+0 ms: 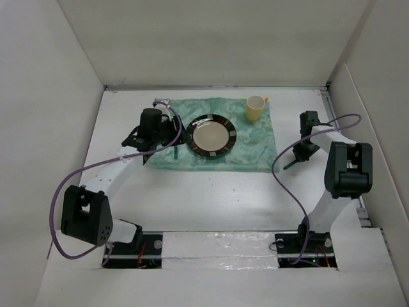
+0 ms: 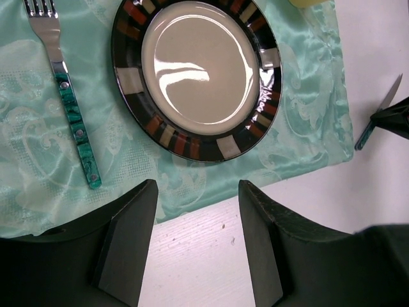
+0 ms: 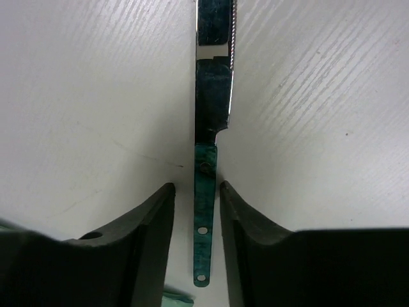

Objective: Set the dinner table for one person

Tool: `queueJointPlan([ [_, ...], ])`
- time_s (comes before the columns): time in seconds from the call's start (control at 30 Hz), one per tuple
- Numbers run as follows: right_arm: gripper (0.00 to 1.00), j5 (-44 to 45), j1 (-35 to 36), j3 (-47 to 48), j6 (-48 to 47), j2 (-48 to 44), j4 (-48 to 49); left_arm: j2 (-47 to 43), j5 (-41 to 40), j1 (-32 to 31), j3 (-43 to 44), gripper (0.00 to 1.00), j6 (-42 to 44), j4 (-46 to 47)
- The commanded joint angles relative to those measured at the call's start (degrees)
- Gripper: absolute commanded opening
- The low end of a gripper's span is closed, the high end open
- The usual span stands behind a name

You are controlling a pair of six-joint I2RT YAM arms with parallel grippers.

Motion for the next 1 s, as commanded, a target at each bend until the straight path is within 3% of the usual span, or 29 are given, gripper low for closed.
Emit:
queueJointPlan([
  [0.0,0.25,0.84,0.07,0.46,-2.04,1.04,0.67,-4.18,-0.43,0.2,-1.05,0.5,-0.46,0.87],
  [0.1,0.0,1.53,0.07,1.08,-1.43,-0.36,-0.03,-5.76,-1.22,0.2,-1.14,0.5,-0.64,-0.01],
  [0.3,0.0,4.09,3.58,8.71,-4.49,-15.29,0.22,-8.49,-1.58,0.2,1.31,0.51,-0.81,-2.73],
  [0.47,0.0,-6.09,13.24,15.92,-14.07,-23.3,8.49,-11.83,-3.77,0.2,6.05,0.51,-0.73,-5.89],
  [0.67,0.0,-17.87,25.81,18.31,-24.1,-19.71,6.3,-15.0,-7.64,0.2,8.61,0.52,1.73,-11.08],
  [0.97,0.0,-21.93,26.36,18.39,-27.27,-5.23,6.03,-18.95,-9.05,0.81,5.46,0.52,1.65,-16.01],
])
